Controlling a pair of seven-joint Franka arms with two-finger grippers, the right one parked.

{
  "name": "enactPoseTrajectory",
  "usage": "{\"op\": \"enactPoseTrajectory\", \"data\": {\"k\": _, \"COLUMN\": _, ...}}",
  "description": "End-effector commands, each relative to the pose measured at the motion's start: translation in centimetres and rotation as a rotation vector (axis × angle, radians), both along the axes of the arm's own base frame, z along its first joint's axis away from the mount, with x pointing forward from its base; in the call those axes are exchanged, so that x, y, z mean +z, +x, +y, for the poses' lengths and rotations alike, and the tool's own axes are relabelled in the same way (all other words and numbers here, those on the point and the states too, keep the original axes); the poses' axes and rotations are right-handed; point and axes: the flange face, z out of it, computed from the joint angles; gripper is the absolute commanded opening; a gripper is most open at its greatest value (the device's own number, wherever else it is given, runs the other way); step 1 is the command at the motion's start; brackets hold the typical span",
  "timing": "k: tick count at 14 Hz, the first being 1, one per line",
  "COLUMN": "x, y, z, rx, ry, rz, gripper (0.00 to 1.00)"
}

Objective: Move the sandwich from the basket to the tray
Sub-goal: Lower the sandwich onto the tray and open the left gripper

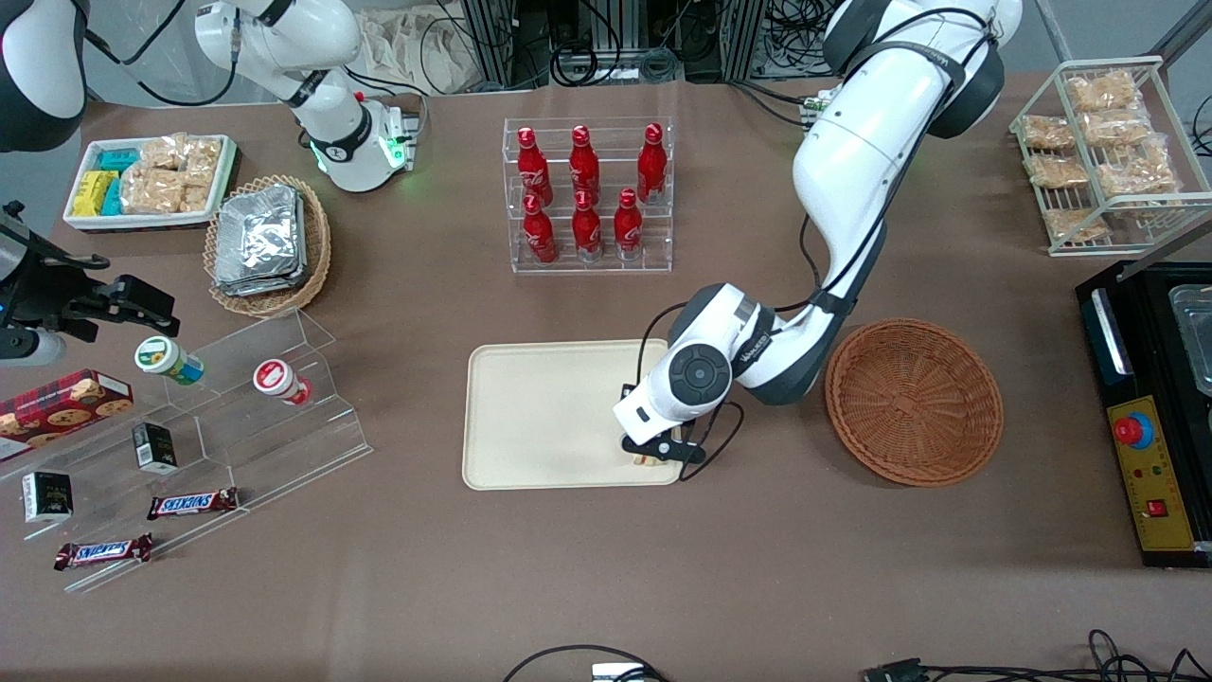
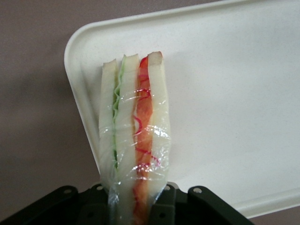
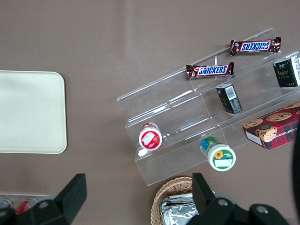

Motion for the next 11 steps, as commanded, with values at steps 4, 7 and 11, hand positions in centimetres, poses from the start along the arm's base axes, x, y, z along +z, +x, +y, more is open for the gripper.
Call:
{"op": "enactPoseTrajectory", "data": {"k": 4, "x": -1.5, "y": 0.0, "z": -0.2, "rx": 0.088, "ry": 0.032, "rz": 0.016, "gripper": 0.28}}
{"op": "enactPoseTrajectory", "data": {"k": 7, "x": -1.2, "y": 0.1, "z": -0.2, "rx": 0.072, "ry": 0.029, "rz": 0.009, "gripper": 1.00}}
{"op": "enactPoseTrajectory", "data": {"k": 11, "x": 0.7, "y": 0.8, "z": 0.3, "rx": 0.108, "ry": 0.018, "rz": -0.003, "gripper": 1.00}}
